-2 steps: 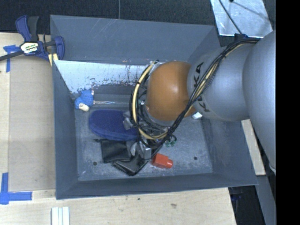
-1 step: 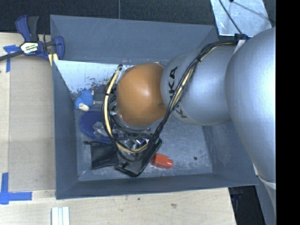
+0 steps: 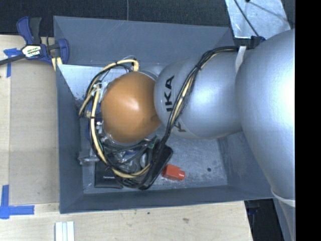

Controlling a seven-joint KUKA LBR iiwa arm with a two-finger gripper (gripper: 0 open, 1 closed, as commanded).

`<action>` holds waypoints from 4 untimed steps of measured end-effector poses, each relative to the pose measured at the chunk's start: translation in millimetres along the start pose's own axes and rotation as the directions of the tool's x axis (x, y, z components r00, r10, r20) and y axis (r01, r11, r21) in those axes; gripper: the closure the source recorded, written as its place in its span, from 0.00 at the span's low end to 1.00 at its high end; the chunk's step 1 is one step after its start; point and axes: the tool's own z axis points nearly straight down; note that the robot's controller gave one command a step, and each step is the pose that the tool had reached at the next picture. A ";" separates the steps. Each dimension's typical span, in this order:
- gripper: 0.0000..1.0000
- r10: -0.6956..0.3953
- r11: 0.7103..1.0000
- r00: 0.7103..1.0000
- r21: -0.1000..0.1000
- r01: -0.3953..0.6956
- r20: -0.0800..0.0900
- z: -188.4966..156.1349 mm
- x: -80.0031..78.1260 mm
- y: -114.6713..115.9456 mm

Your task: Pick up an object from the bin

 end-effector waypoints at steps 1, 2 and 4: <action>0.00 0.119 0.993 0.993 0.001 -0.119 0.001 31.1 70.6 -36.0; 0.00 -0.189 0.982 0.982 -0.001 0.189 -0.005 31.2 -16.9 -20.4; 1.00 -0.181 0.983 0.983 0.000 0.181 -0.001 14.6 -18.6 -20.5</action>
Offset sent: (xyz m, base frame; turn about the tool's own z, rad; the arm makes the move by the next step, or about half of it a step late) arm 0.0126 -0.0770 -0.0317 0.1104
